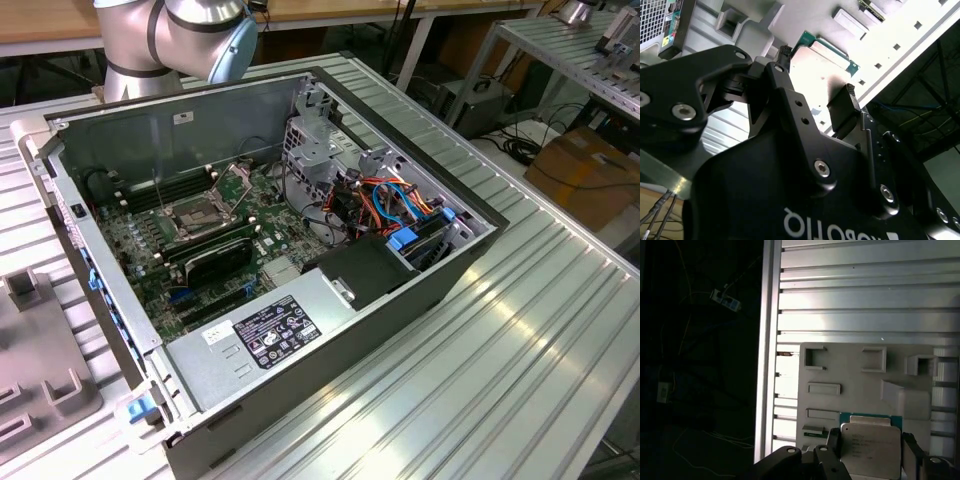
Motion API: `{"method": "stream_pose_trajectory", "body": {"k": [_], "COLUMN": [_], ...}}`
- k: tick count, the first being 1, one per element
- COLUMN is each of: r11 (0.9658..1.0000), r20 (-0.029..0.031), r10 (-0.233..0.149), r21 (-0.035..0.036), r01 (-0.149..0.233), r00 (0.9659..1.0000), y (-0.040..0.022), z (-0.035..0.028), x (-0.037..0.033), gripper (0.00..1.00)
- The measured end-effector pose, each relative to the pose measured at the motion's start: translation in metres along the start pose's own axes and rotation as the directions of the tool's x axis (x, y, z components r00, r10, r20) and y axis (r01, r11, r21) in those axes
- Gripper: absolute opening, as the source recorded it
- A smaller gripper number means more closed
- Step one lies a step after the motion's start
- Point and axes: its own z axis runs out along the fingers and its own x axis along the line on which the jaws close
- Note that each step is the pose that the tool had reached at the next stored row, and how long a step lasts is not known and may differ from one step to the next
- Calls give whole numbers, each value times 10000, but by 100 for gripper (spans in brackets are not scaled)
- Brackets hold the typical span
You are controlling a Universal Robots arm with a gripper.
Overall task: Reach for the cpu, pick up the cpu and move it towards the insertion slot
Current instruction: 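Pick up the cpu and move it towards the insertion slot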
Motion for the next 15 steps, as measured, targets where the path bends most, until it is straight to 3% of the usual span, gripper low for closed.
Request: {"method": "stream_pose_trajectory", "body": {"k": [7, 13, 15], "r11": [10000, 10000, 10000], "r20": [-2, -3, -2], "r10": [0, 0, 0], "r21": [0, 1, 1], "r01": [0, 0, 0], "r00": [10000, 10000, 10000], "y": [-3, -4, -3], "z": [0, -1, -30], "x": [-64, -76, -77], "gripper": [55, 55, 55]}}
